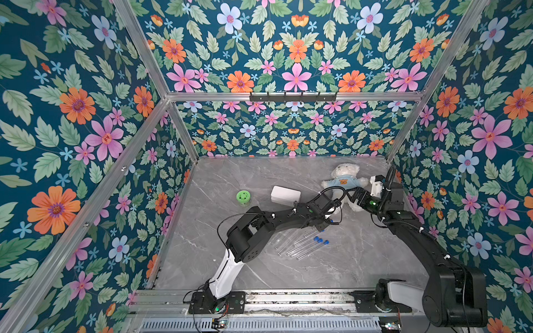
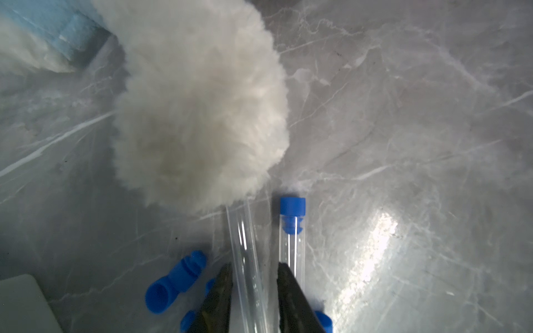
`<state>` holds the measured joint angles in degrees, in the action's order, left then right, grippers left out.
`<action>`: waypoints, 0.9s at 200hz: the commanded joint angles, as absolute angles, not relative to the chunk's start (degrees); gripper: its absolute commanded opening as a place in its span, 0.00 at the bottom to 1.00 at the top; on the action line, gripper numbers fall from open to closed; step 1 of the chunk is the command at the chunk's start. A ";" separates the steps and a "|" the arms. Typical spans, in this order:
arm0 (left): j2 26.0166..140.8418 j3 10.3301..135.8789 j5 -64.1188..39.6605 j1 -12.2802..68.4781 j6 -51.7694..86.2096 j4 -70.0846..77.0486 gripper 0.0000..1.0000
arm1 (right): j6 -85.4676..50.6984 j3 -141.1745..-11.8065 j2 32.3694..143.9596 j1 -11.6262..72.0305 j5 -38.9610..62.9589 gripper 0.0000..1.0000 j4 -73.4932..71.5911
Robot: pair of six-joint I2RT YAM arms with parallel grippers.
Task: Remove stoppers from test tubes
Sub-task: Pick up the test tube at the center of the board.
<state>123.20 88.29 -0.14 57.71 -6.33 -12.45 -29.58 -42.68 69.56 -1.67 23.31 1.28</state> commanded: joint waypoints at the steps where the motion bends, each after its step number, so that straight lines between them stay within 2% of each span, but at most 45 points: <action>1: 123.85 89.18 -0.88 57.47 -6.94 -12.88 0.30 | -30.30 -42.54 69.06 -1.80 22.32 0.96 -0.05; 180: 129.49 94.30 -0.70 56.31 -8.00 -15.79 0.28 | -31.31 -40.61 65.09 -3.25 19.93 0.97 0.00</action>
